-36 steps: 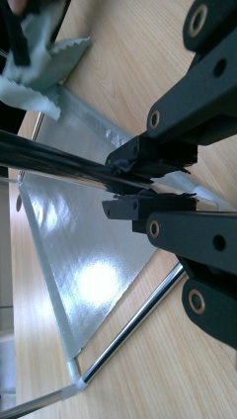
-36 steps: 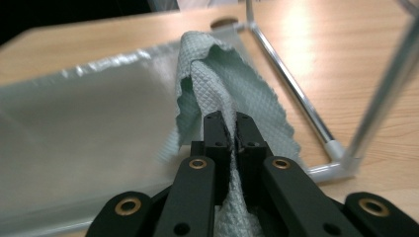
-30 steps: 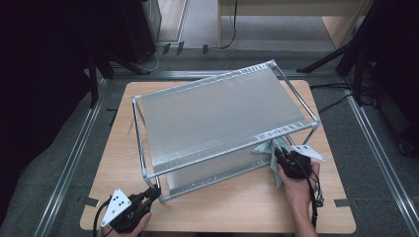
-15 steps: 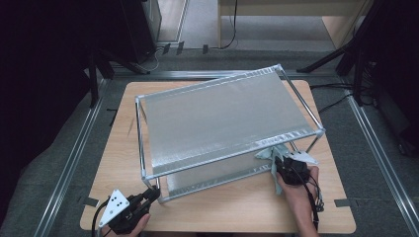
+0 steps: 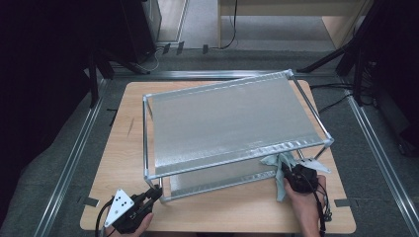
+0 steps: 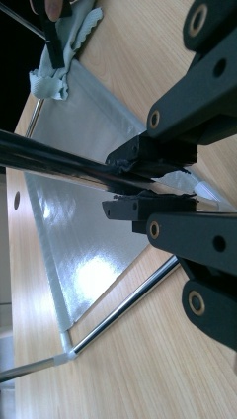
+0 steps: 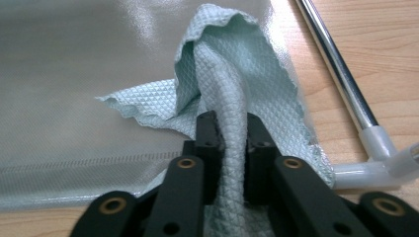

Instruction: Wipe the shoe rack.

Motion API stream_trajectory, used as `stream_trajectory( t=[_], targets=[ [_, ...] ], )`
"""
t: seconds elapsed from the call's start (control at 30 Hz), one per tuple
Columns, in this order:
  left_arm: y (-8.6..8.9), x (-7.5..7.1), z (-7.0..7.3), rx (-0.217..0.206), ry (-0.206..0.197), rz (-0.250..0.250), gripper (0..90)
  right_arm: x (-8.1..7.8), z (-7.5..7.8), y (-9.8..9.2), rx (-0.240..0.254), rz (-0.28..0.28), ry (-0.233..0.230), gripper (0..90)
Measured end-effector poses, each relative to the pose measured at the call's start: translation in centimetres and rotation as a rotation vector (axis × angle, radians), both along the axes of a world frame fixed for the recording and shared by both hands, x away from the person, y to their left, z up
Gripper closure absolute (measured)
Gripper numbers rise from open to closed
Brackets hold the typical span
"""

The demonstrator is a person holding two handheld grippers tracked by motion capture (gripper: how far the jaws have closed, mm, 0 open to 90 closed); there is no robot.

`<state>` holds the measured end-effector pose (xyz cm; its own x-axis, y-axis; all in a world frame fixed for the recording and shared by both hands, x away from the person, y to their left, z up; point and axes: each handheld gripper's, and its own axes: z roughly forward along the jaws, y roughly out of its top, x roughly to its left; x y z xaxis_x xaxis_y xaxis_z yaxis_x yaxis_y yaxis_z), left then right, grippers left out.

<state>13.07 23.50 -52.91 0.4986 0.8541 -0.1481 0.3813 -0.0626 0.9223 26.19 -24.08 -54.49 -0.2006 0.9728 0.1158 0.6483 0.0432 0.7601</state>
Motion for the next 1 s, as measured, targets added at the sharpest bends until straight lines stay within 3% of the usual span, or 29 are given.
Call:
stream_trajectory(
  t=[0.1, 0.2, 0.33, 0.47, 0.53, 0.67, 0.77, 1.0],
  targets=[
    [0.0, 0.0, 0.0, 0.000, 0.004, -0.001, 79.4, -0.2, 0.2, -0.2, -0.006, -0.020, -0.009, 82.9],
    [0.0, 0.0, 0.0, 0.000, 0.005, -0.001, 79.5, -0.7, 1.1, -1.2, 0.006, -0.086, -0.055, 83.0],
    [0.0, 0.0, 0.1, 0.003, 0.006, -0.003, 79.5, -2.4, 3.9, -3.2, 0.004, -0.177, -0.183, 83.0],
    [0.0, 0.1, 0.1, 0.003, 0.006, -0.005, 79.6, -3.7, 6.4, -4.2, 0.025, -0.182, -0.275, 83.0],
    [0.0, 0.1, 0.1, 0.004, 0.007, -0.005, 79.6, -4.4, 7.9, -4.4, 0.007, -0.176, -0.343, 83.1],
    [0.0, 0.1, 0.1, 0.005, 0.008, -0.004, 79.5, -5.4, 9.9, -4.6, 0.015, -0.190, -0.414, 83.0],
    [0.0, 0.1, 0.1, 0.004, 0.008, -0.004, 79.6, -5.3, 9.2, -4.9, 0.004, -0.170, -0.389, 83.0],
    [0.0, 0.1, 0.1, 0.001, 0.009, -0.010, 79.5, -3.3, 4.3, -6.0, 0.012, -0.144, -0.182, 82.9]
  ],
)
